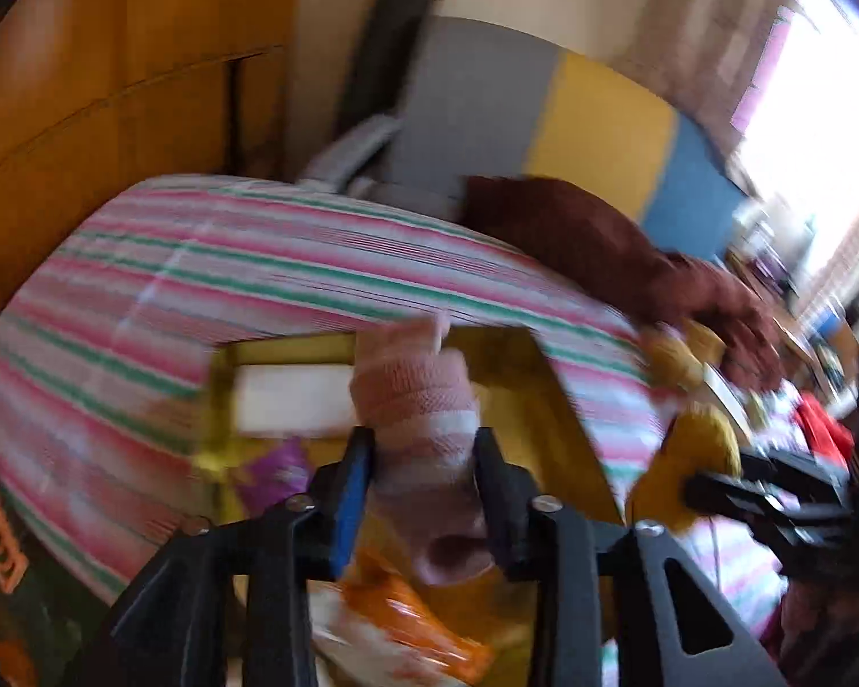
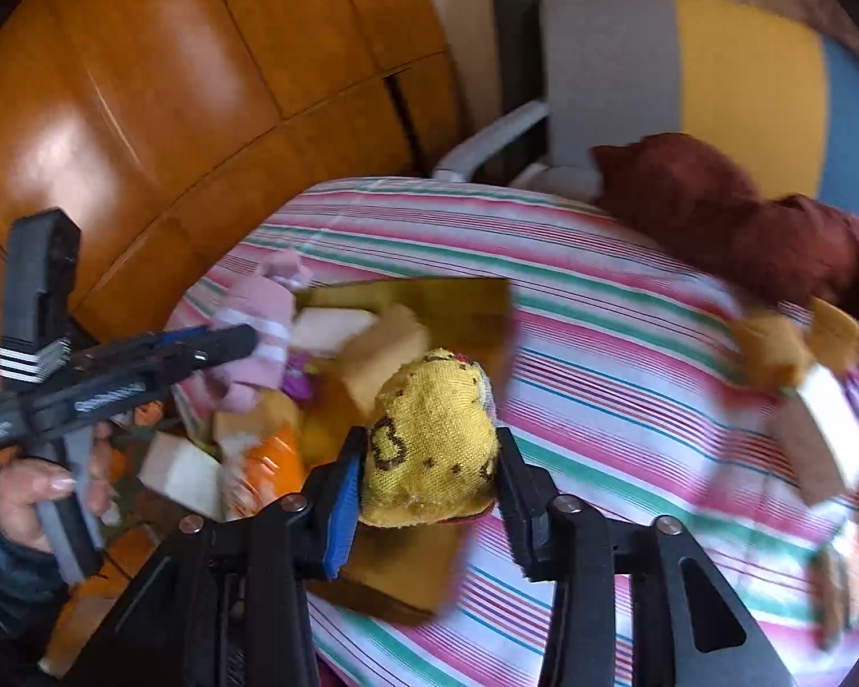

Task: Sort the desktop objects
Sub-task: 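Carry the pink sock and yellow sock ball to the gold tray and release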

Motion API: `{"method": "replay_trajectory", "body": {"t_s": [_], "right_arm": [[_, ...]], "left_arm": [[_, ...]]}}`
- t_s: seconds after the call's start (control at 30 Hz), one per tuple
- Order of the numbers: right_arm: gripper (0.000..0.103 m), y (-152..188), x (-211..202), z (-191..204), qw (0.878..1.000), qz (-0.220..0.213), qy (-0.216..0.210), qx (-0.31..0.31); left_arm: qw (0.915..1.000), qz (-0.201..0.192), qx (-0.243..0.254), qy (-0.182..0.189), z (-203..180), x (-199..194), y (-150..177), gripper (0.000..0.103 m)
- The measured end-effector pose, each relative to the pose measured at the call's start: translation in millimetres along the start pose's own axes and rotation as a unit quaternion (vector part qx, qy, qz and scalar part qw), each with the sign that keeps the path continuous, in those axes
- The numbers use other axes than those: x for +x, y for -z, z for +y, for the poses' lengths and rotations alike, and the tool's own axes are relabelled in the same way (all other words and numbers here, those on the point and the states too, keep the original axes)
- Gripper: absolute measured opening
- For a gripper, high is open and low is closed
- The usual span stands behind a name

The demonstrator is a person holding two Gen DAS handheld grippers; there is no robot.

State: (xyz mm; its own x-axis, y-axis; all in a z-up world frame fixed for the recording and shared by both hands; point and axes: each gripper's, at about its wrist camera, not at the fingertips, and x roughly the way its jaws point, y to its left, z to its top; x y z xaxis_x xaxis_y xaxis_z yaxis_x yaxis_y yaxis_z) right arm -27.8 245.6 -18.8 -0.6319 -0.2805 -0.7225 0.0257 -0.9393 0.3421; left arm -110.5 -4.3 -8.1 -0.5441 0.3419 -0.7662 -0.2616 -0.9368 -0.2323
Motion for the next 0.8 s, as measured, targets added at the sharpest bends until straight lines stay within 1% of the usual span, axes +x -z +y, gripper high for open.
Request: {"method": "replay_trajectory", "body": {"t_s": [0.07,0.1,0.13,0.17,0.2,0.27,0.3,0.4,0.47,0.6,0.67,0.8], "right_arm": [[0.055,-7.8,10.0,9.7,1.000,-0.004,-0.027,0.010],[0.062,-11.1,14.4,14.6,0.999,-0.008,-0.036,0.016],[0.074,-12.4,16.7,17.1,0.999,-0.010,-0.045,0.021],[0.080,-12.8,18.6,18.4,0.998,-0.012,-0.054,0.027],[0.082,-12.7,21.4,21.0,0.998,-0.011,-0.059,0.028],[0.082,-8.6,25.5,26.1,0.998,-0.004,-0.054,0.018],[0.082,-3.8,27.3,28.2,0.999,0.005,-0.048,0.013],[0.082,6.3,27.3,26.2,0.999,0.018,-0.033,0.007],[0.082,11.9,28.6,22.2,1.000,0.023,-0.018,0.003],[0.086,24.0,23.7,12.8,0.999,0.028,0.021,-0.011],[0.086,29.7,20.7,8.3,0.999,0.031,0.038,-0.017],[0.088,36.8,9.8,-2.8,0.998,0.028,0.061,-0.019]], "left_arm": [[0.9996,-0.004,-0.026,-0.013,19.8,1.0,-5.1,0.043],[0.9991,-0.006,-0.042,-0.011,30.4,-0.6,-6.0,0.051],[0.9988,-0.005,-0.048,-0.005,36.3,-1.5,-5.5,0.056],[0.9984,-0.005,-0.056,0.000,41.3,-2.2,-4.0,0.056],[0.9982,-0.004,-0.061,-0.001,44.8,-3.3,-1.6,0.056],[0.9979,-0.006,-0.064,-0.002,46.1,-5.9,4.2,0.056],[0.9976,-0.009,-0.068,0.005,46.4,-8.3,8.8,0.056],[0.9971,-0.019,-0.072,0.017,37.8,-15.1,17.4,0.056],[0.9976,-0.021,-0.064,0.019,27.9,-18.4,23.1,0.056],[0.9991,-0.025,-0.028,0.019,-0.7,-23.9,35.5,0.056],[0.9994,-0.028,-0.009,0.017,-15.0,-26.2,39.6,0.056],[0.9990,-0.031,0.024,0.020,-40.6,-29.9,47.8,0.056]]}}
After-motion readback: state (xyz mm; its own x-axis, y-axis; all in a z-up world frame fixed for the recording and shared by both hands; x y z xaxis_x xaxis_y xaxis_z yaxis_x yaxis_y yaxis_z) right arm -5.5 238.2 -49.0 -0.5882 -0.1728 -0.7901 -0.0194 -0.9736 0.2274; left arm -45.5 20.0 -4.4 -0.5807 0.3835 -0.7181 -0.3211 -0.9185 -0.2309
